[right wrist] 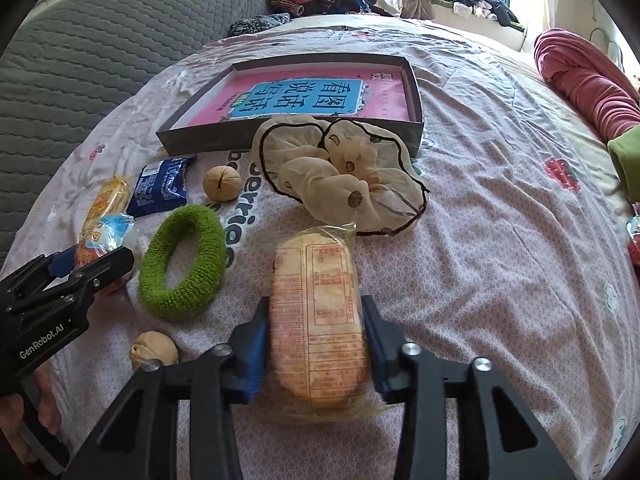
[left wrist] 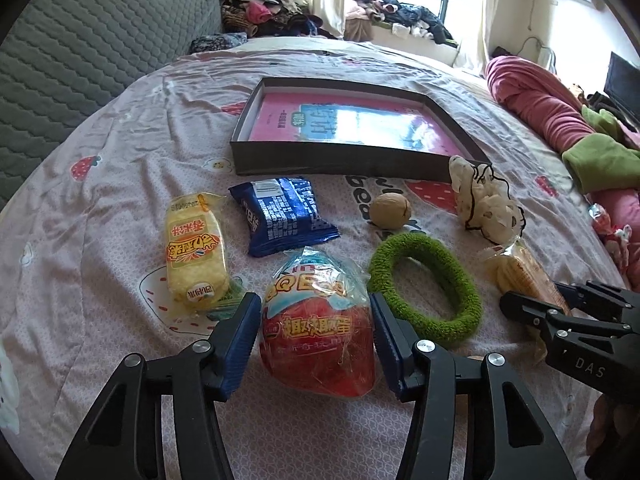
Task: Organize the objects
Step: 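Grasp the red candy bag with the left tool while the right tool grasps the wrapped bread loaf, then lift the candy bag with the left tool while the right tool lifts the bread loaf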
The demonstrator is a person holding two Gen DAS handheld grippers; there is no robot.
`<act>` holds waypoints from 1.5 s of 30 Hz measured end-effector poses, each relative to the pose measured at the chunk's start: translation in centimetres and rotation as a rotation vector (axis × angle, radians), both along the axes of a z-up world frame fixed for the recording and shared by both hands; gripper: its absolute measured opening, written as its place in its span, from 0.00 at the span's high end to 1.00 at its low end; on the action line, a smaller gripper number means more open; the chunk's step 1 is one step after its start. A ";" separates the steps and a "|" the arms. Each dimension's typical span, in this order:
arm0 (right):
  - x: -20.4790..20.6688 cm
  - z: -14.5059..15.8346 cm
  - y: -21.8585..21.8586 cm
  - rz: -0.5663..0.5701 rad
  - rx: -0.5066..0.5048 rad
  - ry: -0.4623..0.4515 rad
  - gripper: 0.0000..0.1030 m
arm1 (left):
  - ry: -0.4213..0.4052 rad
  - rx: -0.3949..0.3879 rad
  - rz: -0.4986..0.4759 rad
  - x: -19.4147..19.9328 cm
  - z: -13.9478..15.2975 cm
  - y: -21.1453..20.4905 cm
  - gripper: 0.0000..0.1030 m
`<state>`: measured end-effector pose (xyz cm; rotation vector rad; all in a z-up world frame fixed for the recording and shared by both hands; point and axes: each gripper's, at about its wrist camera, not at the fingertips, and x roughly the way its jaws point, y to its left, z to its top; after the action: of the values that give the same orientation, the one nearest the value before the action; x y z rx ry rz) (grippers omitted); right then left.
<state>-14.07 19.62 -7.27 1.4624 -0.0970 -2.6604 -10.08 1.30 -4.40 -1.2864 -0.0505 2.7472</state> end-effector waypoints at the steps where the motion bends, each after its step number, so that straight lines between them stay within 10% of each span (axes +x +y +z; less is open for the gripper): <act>1: 0.0 0.0 0.0 0.002 0.004 0.000 0.61 | 0.001 -0.005 -0.002 0.0 0.0 0.1 0.45; 45: 5.3 6.2 -1.6 0.022 0.004 0.092 0.62 | 0.053 -0.049 0.010 4.2 5.7 0.7 0.46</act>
<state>-8.73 18.04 -1.11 1.3314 -0.0676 -2.7073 -5.89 1.96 1.28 -1.2278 0.0143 2.8054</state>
